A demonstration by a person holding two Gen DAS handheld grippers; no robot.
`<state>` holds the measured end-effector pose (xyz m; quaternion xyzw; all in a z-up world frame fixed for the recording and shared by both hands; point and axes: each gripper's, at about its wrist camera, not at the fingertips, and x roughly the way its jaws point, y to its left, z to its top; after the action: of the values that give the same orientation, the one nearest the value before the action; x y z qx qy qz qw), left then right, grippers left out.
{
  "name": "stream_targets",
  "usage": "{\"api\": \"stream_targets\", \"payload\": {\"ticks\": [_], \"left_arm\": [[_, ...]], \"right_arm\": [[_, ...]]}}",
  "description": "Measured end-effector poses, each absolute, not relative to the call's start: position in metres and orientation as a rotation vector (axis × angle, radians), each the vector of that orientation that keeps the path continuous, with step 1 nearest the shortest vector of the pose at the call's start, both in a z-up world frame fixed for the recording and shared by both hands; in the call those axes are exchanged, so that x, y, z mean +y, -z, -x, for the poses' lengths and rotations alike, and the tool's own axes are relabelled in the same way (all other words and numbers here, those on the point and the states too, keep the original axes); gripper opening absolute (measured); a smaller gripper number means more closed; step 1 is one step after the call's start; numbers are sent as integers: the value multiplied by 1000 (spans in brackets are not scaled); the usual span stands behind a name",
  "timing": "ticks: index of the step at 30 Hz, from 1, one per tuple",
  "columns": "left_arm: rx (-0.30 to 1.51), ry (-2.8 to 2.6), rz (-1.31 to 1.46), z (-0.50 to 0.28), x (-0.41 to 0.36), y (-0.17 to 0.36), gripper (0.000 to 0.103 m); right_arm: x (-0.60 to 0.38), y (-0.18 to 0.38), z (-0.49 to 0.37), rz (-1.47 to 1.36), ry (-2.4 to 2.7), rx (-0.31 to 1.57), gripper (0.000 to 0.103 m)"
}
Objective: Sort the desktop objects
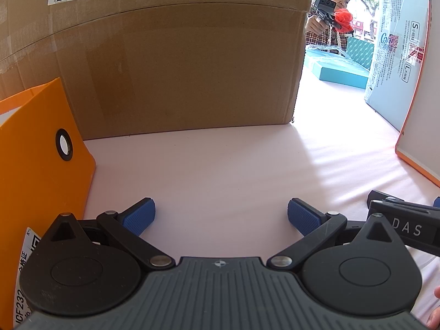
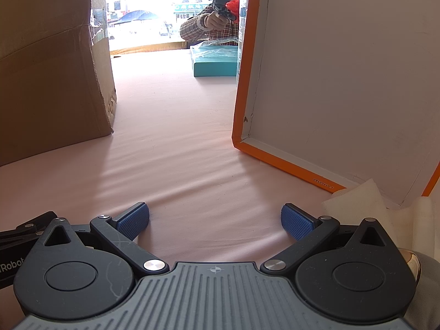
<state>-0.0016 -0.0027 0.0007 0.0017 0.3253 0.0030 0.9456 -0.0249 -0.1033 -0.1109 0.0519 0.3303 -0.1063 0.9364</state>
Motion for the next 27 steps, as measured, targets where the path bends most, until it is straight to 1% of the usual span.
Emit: {"api": "stream_targets", "payload": {"ticks": [11, 17, 22, 27], "left_arm": [[652, -5, -9, 3, -3, -2, 103], [552, -4, -51, 17, -10, -10, 103], [435, 40, -24, 31, -8, -18, 103], [333, 93, -32, 45, -12, -25, 103]], "right_arm": [[-104, 111, 25, -107, 218, 672, 103], [-100, 108, 29, -81, 250, 646, 103], [-101, 99, 38, -75, 264, 569, 103], [-102, 87, 56, -84, 292, 413, 103]]}}
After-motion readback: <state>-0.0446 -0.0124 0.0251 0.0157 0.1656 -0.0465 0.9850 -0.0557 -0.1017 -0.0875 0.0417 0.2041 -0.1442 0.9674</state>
